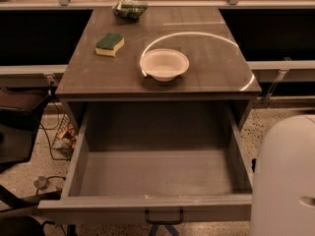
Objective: Place rxbar chocolate into top drawer
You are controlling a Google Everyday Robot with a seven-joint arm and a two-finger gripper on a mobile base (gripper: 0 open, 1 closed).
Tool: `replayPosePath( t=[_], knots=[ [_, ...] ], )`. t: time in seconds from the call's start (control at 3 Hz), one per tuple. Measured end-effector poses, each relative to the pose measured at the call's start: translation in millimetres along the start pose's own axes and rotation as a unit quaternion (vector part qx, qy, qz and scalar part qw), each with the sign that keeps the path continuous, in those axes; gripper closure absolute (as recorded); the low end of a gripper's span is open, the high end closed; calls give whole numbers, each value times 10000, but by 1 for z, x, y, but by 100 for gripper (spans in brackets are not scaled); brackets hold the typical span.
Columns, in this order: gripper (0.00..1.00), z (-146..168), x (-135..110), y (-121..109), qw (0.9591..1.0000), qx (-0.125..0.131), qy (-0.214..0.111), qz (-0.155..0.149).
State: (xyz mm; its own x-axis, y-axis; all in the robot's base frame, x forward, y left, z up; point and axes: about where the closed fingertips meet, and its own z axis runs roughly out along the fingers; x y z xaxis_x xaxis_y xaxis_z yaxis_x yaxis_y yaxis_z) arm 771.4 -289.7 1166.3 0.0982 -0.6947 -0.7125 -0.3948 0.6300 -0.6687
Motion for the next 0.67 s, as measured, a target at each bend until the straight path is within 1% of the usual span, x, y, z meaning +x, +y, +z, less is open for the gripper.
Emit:
replayPosePath(
  t=[0.33,0.67],
  knots=[
    [100,-22,-23,7,9989,-237,-297,-280],
    [100,-41,-45,21,9954,-528,-583,-548]
  ],
)
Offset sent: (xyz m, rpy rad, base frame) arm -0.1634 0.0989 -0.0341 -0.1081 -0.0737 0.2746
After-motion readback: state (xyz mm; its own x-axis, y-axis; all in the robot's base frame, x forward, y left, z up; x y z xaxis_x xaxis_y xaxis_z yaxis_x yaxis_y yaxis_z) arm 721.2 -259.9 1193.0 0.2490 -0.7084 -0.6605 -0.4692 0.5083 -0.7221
